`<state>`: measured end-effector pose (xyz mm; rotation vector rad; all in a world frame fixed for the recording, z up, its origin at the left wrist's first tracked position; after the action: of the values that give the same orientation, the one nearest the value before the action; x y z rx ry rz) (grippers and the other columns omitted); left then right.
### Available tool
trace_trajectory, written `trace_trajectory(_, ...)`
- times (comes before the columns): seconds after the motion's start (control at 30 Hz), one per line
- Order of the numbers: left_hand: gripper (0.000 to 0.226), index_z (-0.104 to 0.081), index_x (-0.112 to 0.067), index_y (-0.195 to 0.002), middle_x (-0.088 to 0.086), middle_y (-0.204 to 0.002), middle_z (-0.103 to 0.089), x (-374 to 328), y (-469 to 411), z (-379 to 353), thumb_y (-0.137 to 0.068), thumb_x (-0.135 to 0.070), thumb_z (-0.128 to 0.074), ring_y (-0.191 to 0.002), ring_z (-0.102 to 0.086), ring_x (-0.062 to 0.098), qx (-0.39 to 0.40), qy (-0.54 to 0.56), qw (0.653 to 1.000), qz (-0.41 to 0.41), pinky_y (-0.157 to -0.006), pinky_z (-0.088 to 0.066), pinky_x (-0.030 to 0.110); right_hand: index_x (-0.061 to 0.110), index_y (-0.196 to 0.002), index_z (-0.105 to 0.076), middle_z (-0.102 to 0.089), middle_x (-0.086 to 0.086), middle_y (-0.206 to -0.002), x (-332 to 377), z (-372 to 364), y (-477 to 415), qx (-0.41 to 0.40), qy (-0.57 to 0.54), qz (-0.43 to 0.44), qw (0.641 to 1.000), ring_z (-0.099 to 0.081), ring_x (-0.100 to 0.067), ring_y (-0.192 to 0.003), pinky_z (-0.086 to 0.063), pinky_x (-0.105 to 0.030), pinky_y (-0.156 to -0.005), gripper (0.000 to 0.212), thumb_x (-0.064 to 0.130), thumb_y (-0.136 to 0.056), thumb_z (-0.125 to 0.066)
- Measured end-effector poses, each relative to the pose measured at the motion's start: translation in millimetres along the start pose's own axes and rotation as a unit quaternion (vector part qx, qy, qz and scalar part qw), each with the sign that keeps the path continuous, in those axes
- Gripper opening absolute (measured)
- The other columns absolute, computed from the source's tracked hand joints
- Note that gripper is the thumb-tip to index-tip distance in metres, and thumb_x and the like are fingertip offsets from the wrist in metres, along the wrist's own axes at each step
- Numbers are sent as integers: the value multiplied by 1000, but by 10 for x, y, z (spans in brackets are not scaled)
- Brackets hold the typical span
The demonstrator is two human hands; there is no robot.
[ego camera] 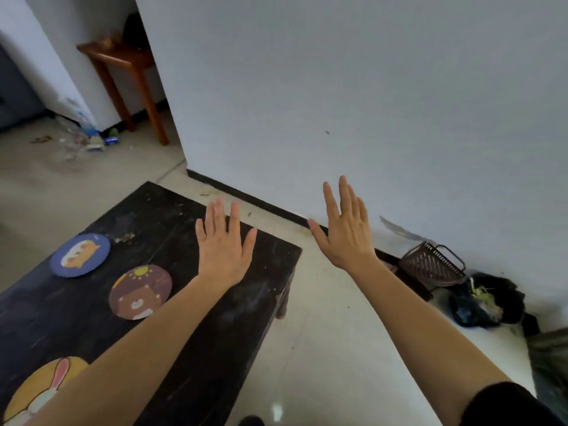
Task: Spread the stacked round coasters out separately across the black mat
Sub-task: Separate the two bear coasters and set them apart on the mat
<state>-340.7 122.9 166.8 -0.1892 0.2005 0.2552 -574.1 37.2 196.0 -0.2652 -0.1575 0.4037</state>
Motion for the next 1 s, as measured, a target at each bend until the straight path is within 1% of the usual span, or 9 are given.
trace_trajectory(0.1,72,-8,-14,-157,20,-165,-3,324,-103,-73,-100,-57,-13,-152,-3,36,-7,-11,998,63,-120,-13,59,27,-155,14,18,-10,-164,248,-289,-474,12,-16,61,998,8,-29,-151,3,-45,-120,77,63,-98,-23)
trace_trajectory(0.23,73,-10,-13,-157,19,-165,-3,681,-245,-126,-99,-56,-18,-152,-3,36,-24,-30,988,150,-120,-12,58,27,-156,11,17,-10,-164,591,-678,-1090,33,-43,150,987,5,-31,-152,2,-46,-120,76,62,-98,-24)
trace_trajectory(0.33,73,-9,-14,-157,17,-166,0,868,-324,-136,-99,-57,-19,-152,0,35,-30,-45,973,223,-121,-9,57,27,-156,7,14,-10,-165,854,-901,-1502,50,-76,211,973,2,-31,-152,2,-46,-118,75,61,-98,-27)
trace_trajectory(0.43,73,-10,-15,-157,15,-166,1,994,-300,-118,-98,-59,-19,-153,1,34,-37,-46,952,300,-121,-8,56,24,-156,3,6,-13,-165,1102,-1067,-1789,72,-108,263,956,-5,-34,-151,-3,-48,-119,76,61,-97,-28)
trace_trajectory(0.57,74,-15,-14,-155,18,-165,-6,1097,-157,-185,-97,-60,-16,-152,-4,35,-44,-48,931,358,-118,-13,59,21,-157,-1,0,-16,-165,1454,-1345,-1946,107,-136,332,927,-9,-35,-151,-17,-51,-120,78,58,-97,-34)
trace_trajectory(0.63,75,-15,-13,-155,19,-165,-7,1165,-52,-279,-96,-60,-15,-151,-5,37,-41,-36,918,394,-118,-14,60,20,-157,-3,-1,-17,-165,1620,-1501,-1929,131,-153,354,913,-12,-35,-150,-20,-51,-120,78,56,-97,-37)
trace_trajectory(0.8,69,-15,-14,-155,20,-165,-5,1414,227,-667,-100,-51,-30,-151,-6,38,-15,3,886,464,-117,-14,60,18,-157,-3,-3,-18,-164,2002,-1923,-1711,177,-151,401,886,-14,-34,-150,-20,-47,-119,79,54,-97,-39)
trace_trajectory(0.9,69,-15,-13,-156,19,-165,-6,1660,411,-907,-100,-50,-34,-151,-7,37,-2,55,858,511,-117,-15,58,17,-157,-1,-3,-17,-164,2215,-2189,-1585,203,-132,402,883,-16,-34,-149,-22,-47,-119,80,54,-97,-38)
trace_trajectory(1.0,70,-15,-13,-156,17,-165,-7,1962,620,-1145,-100,-50,-36,-151,-8,35,8,111,819,563,-117,-17,57,17,-157,-2,-4,-15,-165,2446,-2442,-1437,232,-124,383,886,-18,-33,-149,-23,-46,-117,79,54,-97,-39)
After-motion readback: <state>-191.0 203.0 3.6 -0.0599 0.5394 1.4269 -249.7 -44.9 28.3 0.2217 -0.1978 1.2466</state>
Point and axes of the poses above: each hand's wrist, its own y-axis away from the middle knuckle, its own z-axis out of the back of the hand, x = y × z, the point moved 6 cm from there along -y, towards the middle knuckle
